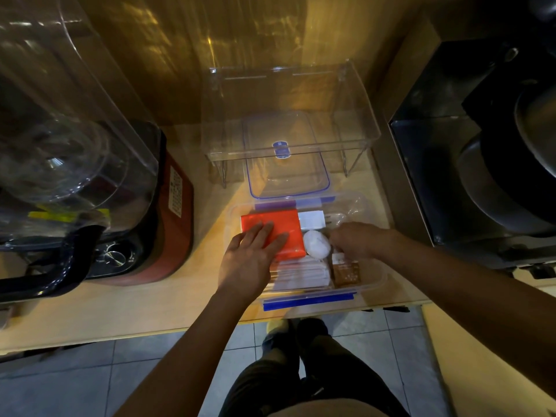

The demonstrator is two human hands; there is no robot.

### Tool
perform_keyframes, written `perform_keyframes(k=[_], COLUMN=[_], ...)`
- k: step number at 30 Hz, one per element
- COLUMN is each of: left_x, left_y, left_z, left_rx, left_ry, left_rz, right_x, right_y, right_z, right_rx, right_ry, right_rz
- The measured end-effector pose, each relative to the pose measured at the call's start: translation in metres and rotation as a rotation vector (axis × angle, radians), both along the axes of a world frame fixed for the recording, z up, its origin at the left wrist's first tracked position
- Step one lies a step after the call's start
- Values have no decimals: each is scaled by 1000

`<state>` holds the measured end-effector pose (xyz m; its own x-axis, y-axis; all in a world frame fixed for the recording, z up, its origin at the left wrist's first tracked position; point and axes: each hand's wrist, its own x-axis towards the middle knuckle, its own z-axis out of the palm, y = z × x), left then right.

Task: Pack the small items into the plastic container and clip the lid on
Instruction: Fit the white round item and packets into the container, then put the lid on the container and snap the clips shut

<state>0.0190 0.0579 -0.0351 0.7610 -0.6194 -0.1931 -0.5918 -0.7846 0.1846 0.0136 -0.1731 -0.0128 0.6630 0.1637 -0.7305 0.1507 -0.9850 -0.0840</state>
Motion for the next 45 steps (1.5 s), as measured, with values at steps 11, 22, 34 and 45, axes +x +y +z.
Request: perform_keyframes(k=[11, 22, 34, 45], left_x=[-1, 0, 2, 108], left_y=[1, 2, 2, -29], left_z=[2, 4, 15, 57], left_rx=[0, 6, -180, -329], left_ry=[-7, -5, 86, 307], left_rz=[-17, -46, 18, 592], right_x=[-1, -5, 7, 70], right_y=[6, 12, -6, -8], right_z=[-3, 5, 42, 44], right_rx=[-25, 3, 249, 357], right_ry=[9, 106, -287, -414], right_rz=[-68, -91, -232, -802])
